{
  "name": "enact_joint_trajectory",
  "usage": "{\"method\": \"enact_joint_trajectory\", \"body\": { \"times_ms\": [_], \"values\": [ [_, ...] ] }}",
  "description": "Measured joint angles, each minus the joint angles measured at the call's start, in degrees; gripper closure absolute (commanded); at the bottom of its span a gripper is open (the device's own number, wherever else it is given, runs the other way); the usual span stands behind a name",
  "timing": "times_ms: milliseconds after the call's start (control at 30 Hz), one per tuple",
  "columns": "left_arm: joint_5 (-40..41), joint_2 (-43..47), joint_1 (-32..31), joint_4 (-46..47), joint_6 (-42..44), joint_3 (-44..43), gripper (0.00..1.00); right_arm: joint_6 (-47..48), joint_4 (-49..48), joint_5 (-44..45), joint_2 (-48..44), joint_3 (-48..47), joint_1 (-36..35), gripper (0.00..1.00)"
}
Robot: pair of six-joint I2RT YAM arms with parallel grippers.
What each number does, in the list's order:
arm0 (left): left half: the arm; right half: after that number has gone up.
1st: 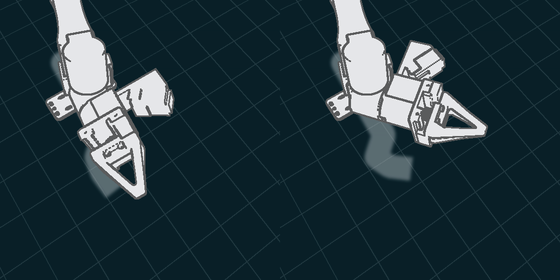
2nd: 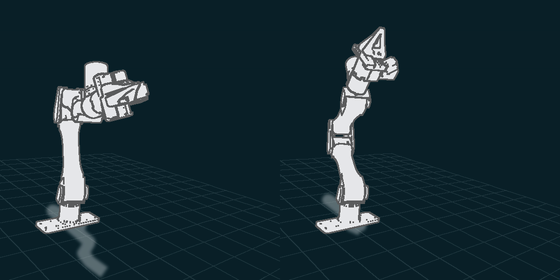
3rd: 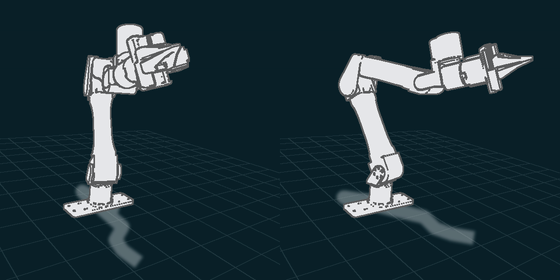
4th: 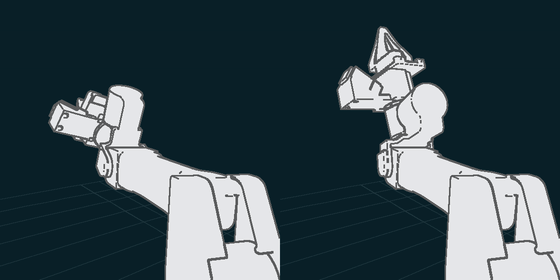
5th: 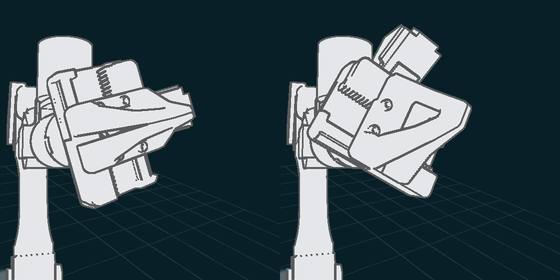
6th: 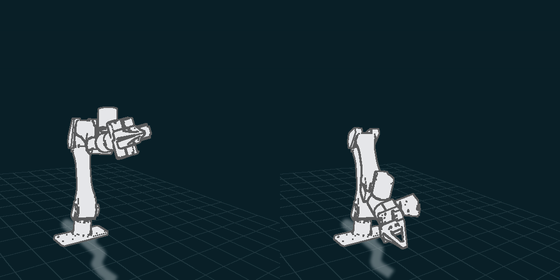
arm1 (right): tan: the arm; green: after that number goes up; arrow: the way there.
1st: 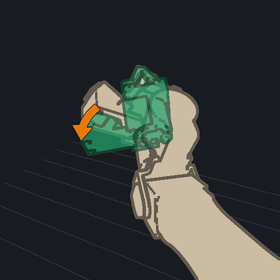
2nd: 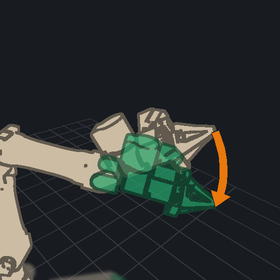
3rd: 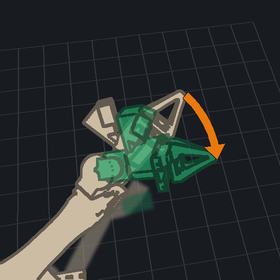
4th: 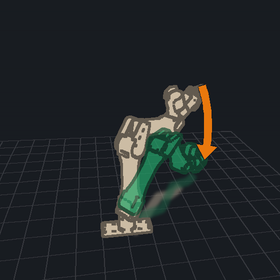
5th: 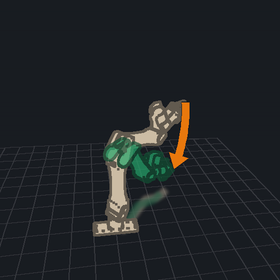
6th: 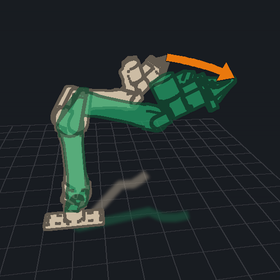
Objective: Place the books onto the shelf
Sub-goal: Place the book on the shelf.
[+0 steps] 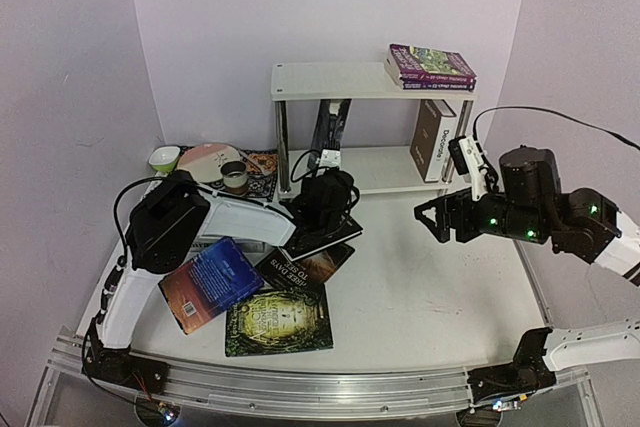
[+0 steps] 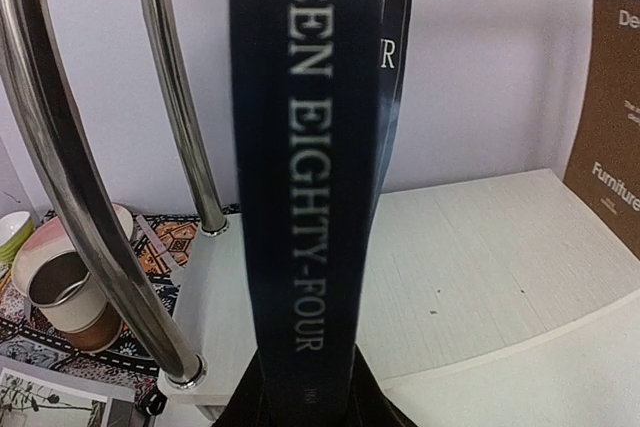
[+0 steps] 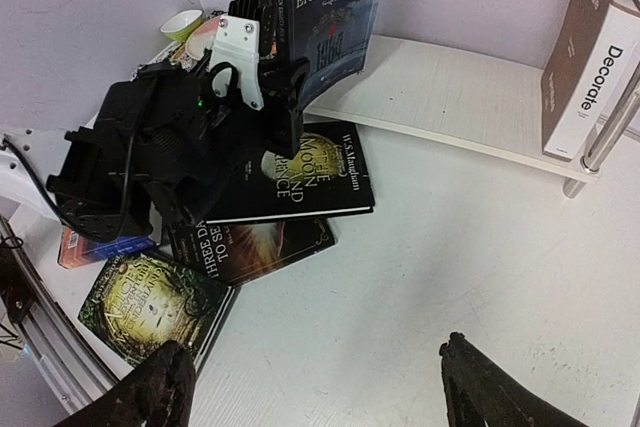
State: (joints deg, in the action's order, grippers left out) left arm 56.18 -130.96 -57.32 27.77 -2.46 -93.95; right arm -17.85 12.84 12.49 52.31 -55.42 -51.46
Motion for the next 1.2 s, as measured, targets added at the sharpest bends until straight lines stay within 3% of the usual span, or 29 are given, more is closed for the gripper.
{"method": "enact_joint_trajectory", "body": {
  "times_ms": [700,967,1067,1200],
  "values": [
    [5.7,-14.8,6.0,6.1,1.2,-15.6,0.97,-2.1,2.6,-1.1,-0.1,0.0,0.0,0.16],
    [5.2,-16.9,7.4,7.3,3.2,-17.1,0.99,-3.0,3.0,-1.3,-0.4,0.0,0.0,0.17],
    [5.4,-17.0,7.9,7.3,3.8,-17.1,0.95,-3.2,3.1,-1.3,-0.6,0.0,0.0,0.17],
    [6.1,-17.0,8.3,7.4,3.6,-17.0,0.81,-3.3,3.1,-1.3,-0.6,0.0,0.0,0.16]
  ]
}}
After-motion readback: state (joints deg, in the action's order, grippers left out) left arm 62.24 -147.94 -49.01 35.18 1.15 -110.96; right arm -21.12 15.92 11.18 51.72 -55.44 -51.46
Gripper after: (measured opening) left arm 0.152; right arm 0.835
